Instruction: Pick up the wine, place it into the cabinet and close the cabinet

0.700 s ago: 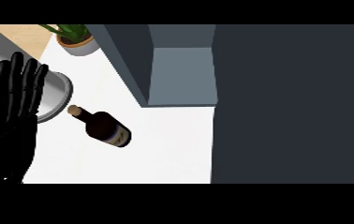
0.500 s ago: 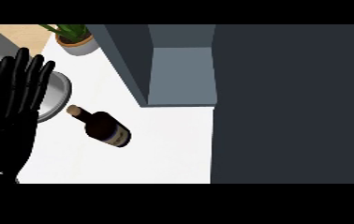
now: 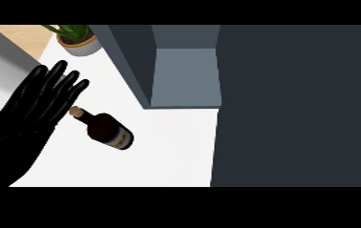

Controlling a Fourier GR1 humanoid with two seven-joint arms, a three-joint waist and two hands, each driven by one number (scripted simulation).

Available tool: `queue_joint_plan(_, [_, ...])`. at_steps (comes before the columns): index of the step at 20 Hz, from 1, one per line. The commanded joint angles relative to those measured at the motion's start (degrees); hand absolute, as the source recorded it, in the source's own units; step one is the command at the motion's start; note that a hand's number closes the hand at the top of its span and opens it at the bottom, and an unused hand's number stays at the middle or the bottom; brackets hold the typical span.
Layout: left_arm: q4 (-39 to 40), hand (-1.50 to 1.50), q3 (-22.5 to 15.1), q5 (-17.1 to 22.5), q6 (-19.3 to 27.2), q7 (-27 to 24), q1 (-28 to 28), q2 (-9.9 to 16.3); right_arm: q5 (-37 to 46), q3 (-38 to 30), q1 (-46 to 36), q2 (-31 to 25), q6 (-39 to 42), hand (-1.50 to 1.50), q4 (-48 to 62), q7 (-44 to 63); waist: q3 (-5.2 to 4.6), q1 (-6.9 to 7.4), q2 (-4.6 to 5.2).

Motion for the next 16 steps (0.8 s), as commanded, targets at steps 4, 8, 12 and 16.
queue_joint_plan(4, [-6.50, -1.50, 7.29, 15.33, 2.70, 12.91, -2.48, 5.63, 2.74, 7.78, 3.89, 0.73, -2.41, -1.50, -13.65, 10.67, -0.01, 0.33, 0.00])
queue_joint_plan(8, [-8.71, -1.50, 8.04, 17.27, 11.36, 20.27, -9.31, 7.92, 5.78, 9.47, 1.04, 1.03, -5.41, -1.50, -16.51, 16.47, 0.02, 0.13, 0.02])
queue_joint_plan(12, [-11.32, -1.50, 6.66, 14.67, 10.62, 19.39, -4.01, 5.65, 11.05, 16.47, 0.74, 1.51, -7.93, -1.50, -19.22, 20.50, -0.01, -0.01, -0.06])
queue_joint_plan(16, [-12.44, -1.50, 10.14, 17.52, 7.56, 19.67, -1.13, 6.56, 14.58, 19.53, -2.54, 2.19, -11.89, -1.50, -19.52, 22.99, -0.07, 0.18, -0.09])
